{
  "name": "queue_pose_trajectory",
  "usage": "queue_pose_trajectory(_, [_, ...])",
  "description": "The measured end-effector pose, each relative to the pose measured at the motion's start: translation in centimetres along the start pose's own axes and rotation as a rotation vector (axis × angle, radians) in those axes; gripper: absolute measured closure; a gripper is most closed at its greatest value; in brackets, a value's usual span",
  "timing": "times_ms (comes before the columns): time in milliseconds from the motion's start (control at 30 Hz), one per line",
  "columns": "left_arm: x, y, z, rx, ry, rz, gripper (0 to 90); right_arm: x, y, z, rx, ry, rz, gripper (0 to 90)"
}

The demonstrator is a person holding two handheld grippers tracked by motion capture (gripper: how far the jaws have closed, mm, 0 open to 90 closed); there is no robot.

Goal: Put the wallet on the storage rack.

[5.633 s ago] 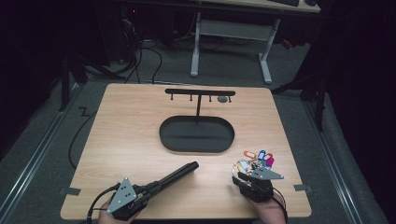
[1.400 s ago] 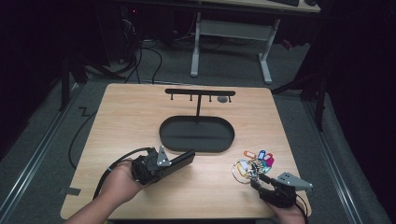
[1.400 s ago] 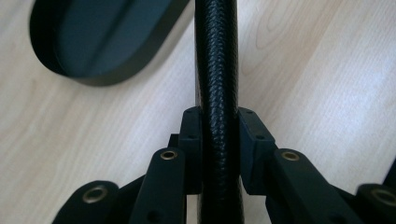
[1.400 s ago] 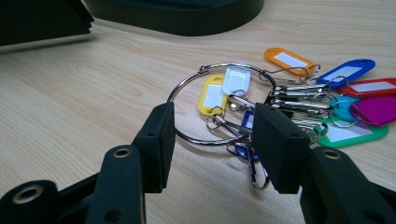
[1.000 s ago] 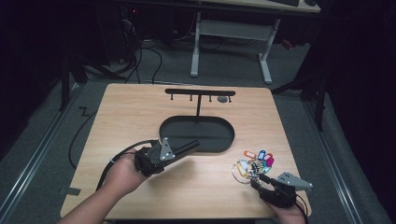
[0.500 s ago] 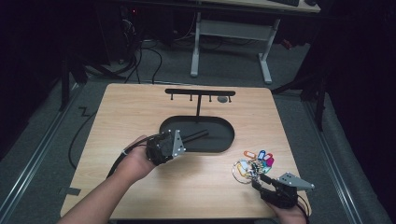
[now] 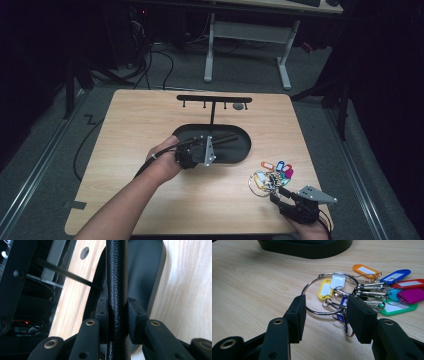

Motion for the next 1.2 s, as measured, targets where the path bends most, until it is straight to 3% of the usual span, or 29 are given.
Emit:
queue_pose_trajectory(233, [1.1,2.0,0.2,0.026,0.053,0.004,74.3,0.1,0.0,0.0,0.007,0.002,-0.004,51.1])
queue_pose_trajectory(400, [0.8,3.8,0.2,0.040,0.089,0.014,74.2,0.0,0.2,0.0,0.012,0.005,0.000,51.2])
queue_pose_trajectory(533, [0.3,5.4,0.6,0.051,0.099,0.028,74.2,0.1,0.0,0.0,0.017,0.013,-0.007,51.4])
queue_pose_trajectory(800, [-0.5,7.6,1.5,0.053,0.077,0.047,74.2,0.0,0.2,-0.1,0.028,0.020,-0.004,51.5])
queue_pose_trajectory(1000, [-0.1,8.5,1.4,0.056,0.124,0.048,74.2,0.1,0.0,-0.1,0.032,0.026,-0.011,51.6])
queue_pose_trajectory(1200, [0.3,8.9,1.5,0.051,0.135,0.044,74.2,0.0,0.1,-0.3,0.039,0.041,-0.010,51.6])
Point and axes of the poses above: each handheld gripper's, and its own axes: y roughly forward along the jaws, x roughly out of its top, z roughly to its left, the point moved 5 cm from there along y, roughly forward along the jaws, and after that the axes turned 6 degrees about z, right-handed, at the moved point
